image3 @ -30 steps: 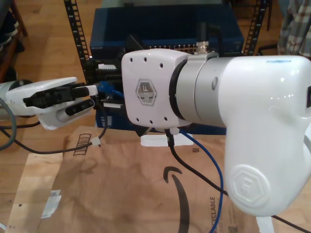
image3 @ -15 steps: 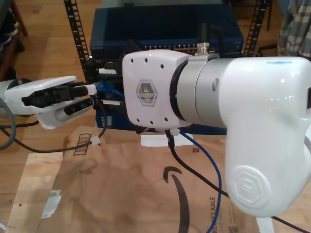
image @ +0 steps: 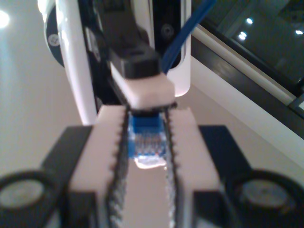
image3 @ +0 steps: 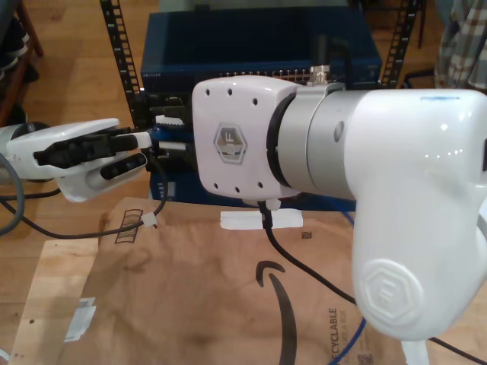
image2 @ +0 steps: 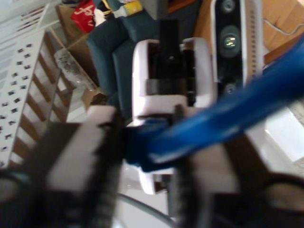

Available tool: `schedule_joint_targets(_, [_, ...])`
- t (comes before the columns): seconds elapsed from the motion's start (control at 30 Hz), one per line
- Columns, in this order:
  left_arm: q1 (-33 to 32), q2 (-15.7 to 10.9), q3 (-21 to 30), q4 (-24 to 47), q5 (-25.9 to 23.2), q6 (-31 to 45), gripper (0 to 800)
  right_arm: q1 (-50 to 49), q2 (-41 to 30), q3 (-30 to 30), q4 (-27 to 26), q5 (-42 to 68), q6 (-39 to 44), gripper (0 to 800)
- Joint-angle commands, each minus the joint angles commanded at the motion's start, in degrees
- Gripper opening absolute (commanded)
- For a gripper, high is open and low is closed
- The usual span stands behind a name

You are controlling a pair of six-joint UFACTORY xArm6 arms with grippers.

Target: Grab the cable and plug it in

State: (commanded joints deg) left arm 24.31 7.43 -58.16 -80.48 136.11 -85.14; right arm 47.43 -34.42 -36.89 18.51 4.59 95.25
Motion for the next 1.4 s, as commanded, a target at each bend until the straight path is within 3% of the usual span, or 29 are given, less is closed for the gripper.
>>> schedule_joint_targets(0.03, [0.00,0.00,-0.09,0.00,0.35,0.00,402,0.00,0.00,0.18,-0.09,-0.18,0.53,44])
schedule_joint_targets(0.07, [0.00,0.00,-0.18,0.00,0.70,0.00,502,0.00,0.00,0.26,-0.09,-0.18,0.70,28])
schedule_joint_targets(0.1, [0.00,0.00,-0.18,0.00,0.70,0.00,509,0.00,0.00,0.35,-0.09,-0.18,0.79,26])
schedule_joint_targets(0.23, [0.09,0.00,-0.35,-0.09,0.26,-0.09,710,0.00,0.00,0.44,-0.18,-0.18,0.79,17])
schedule_joint_targets(0.27, [0.09,-0.09,-0.62,0.00,0.00,-0.09,792,-0.09,0.00,0.44,-0.09,-0.18,0.79,14])
schedule_joint_targets(0.47, [5.01,-0.70,-7.12,0.35,-6.07,0.26,798,-3.69,0.18,1.14,-0.09,-0.18,0.79,12])
schedule_joint_targets(0.57, [8.26,-0.70,-10.20,4.04,-6.77,0.35,798,-8.18,-0.09,3.78,-0.26,-0.35,0.88,12])
schedule_joint_targets(0.7, [11.25,-1.14,-13.10,13.98,-8.00,0.79,798,-13.63,-0.62,5.63,-0.53,-0.44,0.79,12])
schedule_joint_targets(1.0, [14.95,-6.42,-14.33,40.70,-10.55,10.73,798,-25.32,-1.85,11.08,-1.58,-3.69,0.70,11])
schedule_joint_targets(1.2, [16.09,-13.45,-8.00,58.90,-11.16,20.92,798,-28.66,-1.58,14.59,-2.73,-9.67,0.70,10])
schedule_joint_targets(1.4, [16.18,-22.86,7.65,73.05,-21.01,27.96,798,-29.45,-1.58,19.08,-3.25,-18.02,0.62,10])
